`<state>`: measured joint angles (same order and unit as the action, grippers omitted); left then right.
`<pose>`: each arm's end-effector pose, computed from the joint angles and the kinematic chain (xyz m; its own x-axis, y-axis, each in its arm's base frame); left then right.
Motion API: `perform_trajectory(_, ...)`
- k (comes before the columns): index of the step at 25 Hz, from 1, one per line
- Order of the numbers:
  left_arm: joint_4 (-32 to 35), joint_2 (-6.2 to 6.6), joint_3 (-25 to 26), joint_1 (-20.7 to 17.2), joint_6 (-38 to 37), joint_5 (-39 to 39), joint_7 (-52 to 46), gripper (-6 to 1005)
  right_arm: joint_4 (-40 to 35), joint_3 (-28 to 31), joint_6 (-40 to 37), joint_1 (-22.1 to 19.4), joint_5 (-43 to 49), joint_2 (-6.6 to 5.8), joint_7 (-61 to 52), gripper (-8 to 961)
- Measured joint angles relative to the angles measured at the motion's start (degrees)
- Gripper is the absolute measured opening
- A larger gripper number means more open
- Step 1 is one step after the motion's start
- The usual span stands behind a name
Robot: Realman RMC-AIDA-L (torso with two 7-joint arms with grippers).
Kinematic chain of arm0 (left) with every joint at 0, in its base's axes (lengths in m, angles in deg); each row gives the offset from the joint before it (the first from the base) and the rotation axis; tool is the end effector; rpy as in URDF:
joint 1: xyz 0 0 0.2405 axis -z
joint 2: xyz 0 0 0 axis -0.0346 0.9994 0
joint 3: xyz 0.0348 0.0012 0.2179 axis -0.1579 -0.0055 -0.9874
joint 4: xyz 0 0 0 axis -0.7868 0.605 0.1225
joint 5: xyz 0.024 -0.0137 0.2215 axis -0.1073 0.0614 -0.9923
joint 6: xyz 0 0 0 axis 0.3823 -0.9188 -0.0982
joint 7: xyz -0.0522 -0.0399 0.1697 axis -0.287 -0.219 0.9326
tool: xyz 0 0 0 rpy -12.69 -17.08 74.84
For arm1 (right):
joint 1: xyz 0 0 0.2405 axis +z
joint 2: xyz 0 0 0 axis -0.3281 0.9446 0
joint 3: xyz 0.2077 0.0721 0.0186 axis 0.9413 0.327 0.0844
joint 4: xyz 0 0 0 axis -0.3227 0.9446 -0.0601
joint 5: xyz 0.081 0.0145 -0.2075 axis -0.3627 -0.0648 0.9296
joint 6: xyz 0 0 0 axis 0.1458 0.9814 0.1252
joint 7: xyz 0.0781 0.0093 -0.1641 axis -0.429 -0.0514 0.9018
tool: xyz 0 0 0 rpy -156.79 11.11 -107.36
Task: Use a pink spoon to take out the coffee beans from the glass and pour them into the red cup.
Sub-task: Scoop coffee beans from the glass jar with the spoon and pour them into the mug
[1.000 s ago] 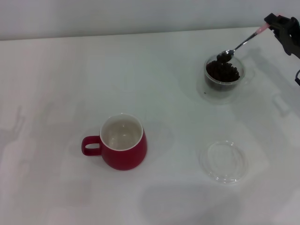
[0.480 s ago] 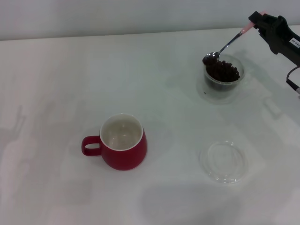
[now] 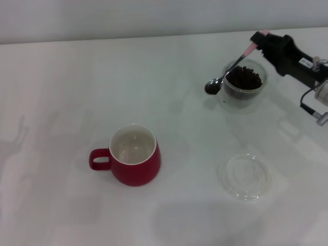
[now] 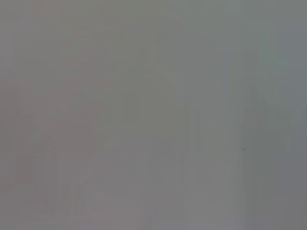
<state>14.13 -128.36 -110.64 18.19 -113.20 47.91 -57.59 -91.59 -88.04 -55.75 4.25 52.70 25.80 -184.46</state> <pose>-0.3074 0.2898 0.0125 0.6749 -0.2330 0.7002 0.6997 -0.0995 -0.7075 0.2914 0.3804 0.0065 -0.2646 -0.4962 -0.8269 -0.9222 -0.1207 0.3675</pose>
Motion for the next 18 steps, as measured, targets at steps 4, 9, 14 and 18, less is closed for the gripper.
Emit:
perform_trajectory(4,0.0,0.00,0.0,0.0,0.0,0.0,0.0,850,-1.2,0.0,-0.1,0.1,3.7,0.25,-2.8,215)
perform_trajectory(9,0.0,0.00,0.0,0.0,0.1,0.0,0.0,850,-3.1,0.0,-0.4,0.2,7.7,0.77,-5.7,217)
perform_trajectory(14,0.0,0.00,0.0,-0.1,0.3,0.0,-0.1,850,-4.8,0.0,-0.5,0.9,12.3,1.34,-8.2,220)
perform_trajectory(18,0.0,0.00,0.0,-0.2,0.4,0.0,-0.3,850,-5.8,-0.2,-0.5,1.5,14.7,2.08,-9.1,222)
